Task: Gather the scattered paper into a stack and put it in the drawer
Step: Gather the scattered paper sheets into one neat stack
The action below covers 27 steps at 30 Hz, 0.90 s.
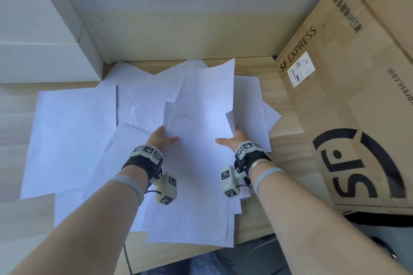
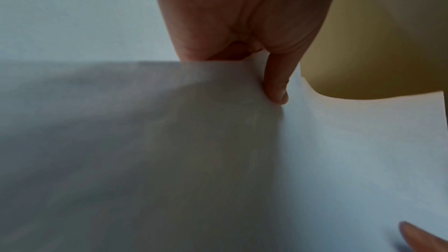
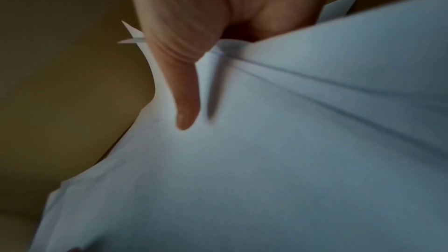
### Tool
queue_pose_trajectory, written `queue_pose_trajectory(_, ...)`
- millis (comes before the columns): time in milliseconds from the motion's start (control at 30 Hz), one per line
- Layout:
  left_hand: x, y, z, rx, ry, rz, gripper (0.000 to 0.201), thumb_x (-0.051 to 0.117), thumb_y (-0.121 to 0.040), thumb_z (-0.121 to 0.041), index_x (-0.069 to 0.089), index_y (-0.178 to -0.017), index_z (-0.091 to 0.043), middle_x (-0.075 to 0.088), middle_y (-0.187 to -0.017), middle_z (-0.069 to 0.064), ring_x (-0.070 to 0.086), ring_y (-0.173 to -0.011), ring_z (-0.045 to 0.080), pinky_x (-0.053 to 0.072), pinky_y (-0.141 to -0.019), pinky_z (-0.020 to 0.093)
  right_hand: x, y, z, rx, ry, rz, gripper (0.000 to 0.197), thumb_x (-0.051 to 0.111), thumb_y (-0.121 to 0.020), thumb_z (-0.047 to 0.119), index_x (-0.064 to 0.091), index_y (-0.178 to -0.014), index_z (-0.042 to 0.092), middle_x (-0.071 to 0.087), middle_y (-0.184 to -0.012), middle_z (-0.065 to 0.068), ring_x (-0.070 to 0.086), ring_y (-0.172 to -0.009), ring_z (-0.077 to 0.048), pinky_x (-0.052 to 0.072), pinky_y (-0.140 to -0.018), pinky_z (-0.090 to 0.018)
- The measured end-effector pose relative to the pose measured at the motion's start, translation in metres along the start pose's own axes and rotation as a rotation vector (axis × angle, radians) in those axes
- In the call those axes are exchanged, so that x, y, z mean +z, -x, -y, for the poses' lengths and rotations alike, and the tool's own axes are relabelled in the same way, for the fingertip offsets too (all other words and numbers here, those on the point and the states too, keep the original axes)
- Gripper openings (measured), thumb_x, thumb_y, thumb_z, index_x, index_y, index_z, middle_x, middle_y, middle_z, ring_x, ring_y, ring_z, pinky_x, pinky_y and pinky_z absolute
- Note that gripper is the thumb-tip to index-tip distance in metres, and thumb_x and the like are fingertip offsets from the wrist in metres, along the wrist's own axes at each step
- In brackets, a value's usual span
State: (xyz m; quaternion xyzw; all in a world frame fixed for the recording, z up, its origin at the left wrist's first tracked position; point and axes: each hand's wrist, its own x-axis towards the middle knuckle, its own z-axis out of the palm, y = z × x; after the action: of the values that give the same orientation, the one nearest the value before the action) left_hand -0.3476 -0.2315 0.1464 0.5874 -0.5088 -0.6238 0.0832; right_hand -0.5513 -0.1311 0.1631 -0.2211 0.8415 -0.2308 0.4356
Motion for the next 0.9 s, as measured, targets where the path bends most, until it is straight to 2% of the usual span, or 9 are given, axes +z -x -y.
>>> queue_pose_trajectory(100,0.003,-0.002,-0.002,0.040,-0.068,0.011,0.050,0.064,-0.082,-0.007,0.046,-0.128,-0.004,0.058,-0.127,0.018,0.056,-0.116,0.033,0.045,-0.098,0.041,-0.002,0.001,0.003,-0.036,0.045,-0.083,0.047,0.073,-0.079,0.014,0.055,-0.121,0.003,0.063,-0.118,-0.013,0.059,-0.111,-0.031,0.044,-0.085,-0.027)
queue_pose_trajectory(233,-0.001,-0.003,-0.005,0.057,-0.112,-0.086,0.054,0.068,-0.079,-0.011,0.043,-0.127,-0.006,0.055,-0.119,0.017,0.056,-0.114,0.033,0.046,-0.090,0.037,-0.013,0.003,0.015,-0.100,-0.046,-0.177,0.039,0.072,-0.079,0.011,0.060,-0.114,0.001,0.066,-0.113,-0.016,0.062,-0.105,-0.031,0.046,-0.082,-0.028)
queue_pose_trajectory(400,-0.022,-0.001,-0.010,0.115,-0.235,-0.302,0.077,0.076,-0.073,-0.026,0.037,-0.139,-0.029,0.036,-0.141,0.015,0.041,-0.128,0.035,0.034,-0.110,0.044,-0.032,0.014,0.037,-0.202,-0.183,-0.204,0.036,0.070,-0.079,0.004,0.061,-0.114,-0.002,0.065,-0.115,-0.018,0.061,-0.103,-0.027,0.044,-0.087,-0.027)
queue_pose_trajectory(467,-0.032,0.003,-0.017,0.151,-0.217,-0.273,0.078,0.075,-0.074,-0.026,0.035,-0.141,-0.031,0.036,-0.145,0.011,0.036,-0.133,0.035,0.031,-0.111,0.044,-0.036,0.020,0.046,-0.227,-0.230,-0.208,0.034,0.070,-0.079,0.002,0.062,-0.112,-0.003,0.066,-0.114,-0.018,0.062,-0.105,-0.031,0.047,-0.091,-0.031)
queue_pose_trajectory(533,-0.038,0.008,-0.029,0.222,-0.128,-0.161,0.073,0.072,-0.078,-0.020,0.036,-0.140,-0.024,0.044,-0.142,0.009,0.039,-0.133,0.028,0.034,-0.106,0.036,-0.041,0.027,0.059,-0.255,-0.268,-0.215,0.033,0.070,-0.079,0.002,0.063,-0.111,-0.003,0.067,-0.110,-0.017,0.063,-0.106,-0.032,0.048,-0.094,-0.035)
queue_pose_trajectory(600,-0.040,0.012,-0.040,0.246,-0.135,-0.088,0.065,0.069,-0.081,-0.015,0.039,-0.139,-0.015,0.051,-0.138,0.010,0.044,-0.131,0.024,0.035,-0.101,0.032,-0.048,0.034,0.071,-0.285,-0.318,-0.206,0.030,0.069,-0.080,0.001,0.063,-0.109,-0.002,0.066,-0.107,-0.016,0.063,-0.100,-0.027,0.047,-0.087,-0.029)
queue_pose_trajectory(700,-0.043,0.013,-0.045,0.241,-0.230,-0.075,0.062,0.069,-0.081,-0.013,0.041,-0.136,-0.009,0.051,-0.139,0.012,0.044,-0.131,0.025,0.033,-0.104,0.032,-0.060,0.046,0.093,-0.332,-0.376,-0.208,0.022,0.067,-0.082,0.001,0.061,-0.103,0.005,0.064,-0.102,-0.013,0.056,-0.089,-0.018,0.041,-0.073,-0.019)
queue_pose_trajectory(800,-0.048,0.016,-0.045,0.272,-0.211,-0.102,0.071,0.072,-0.078,-0.013,0.037,-0.140,-0.018,0.045,-0.144,0.009,0.040,-0.134,0.025,0.033,-0.101,0.030,-0.070,0.047,0.107,-0.363,-0.398,-0.221,0.024,0.071,-0.080,0.006,0.062,-0.102,0.004,0.065,-0.101,-0.010,0.060,-0.091,-0.021,0.045,-0.081,-0.025)
queue_pose_trajectory(900,-0.053,0.020,-0.060,0.356,-0.118,-0.148,0.075,0.074,-0.076,-0.015,0.035,-0.140,-0.022,0.044,-0.145,0.005,0.039,-0.135,0.021,0.033,-0.101,0.030,-0.073,0.049,0.119,-0.372,-0.407,-0.233,0.045,0.076,-0.076,0.015,0.059,-0.114,0.000,0.066,-0.109,-0.008,0.063,-0.103,-0.027,0.048,-0.094,-0.034)
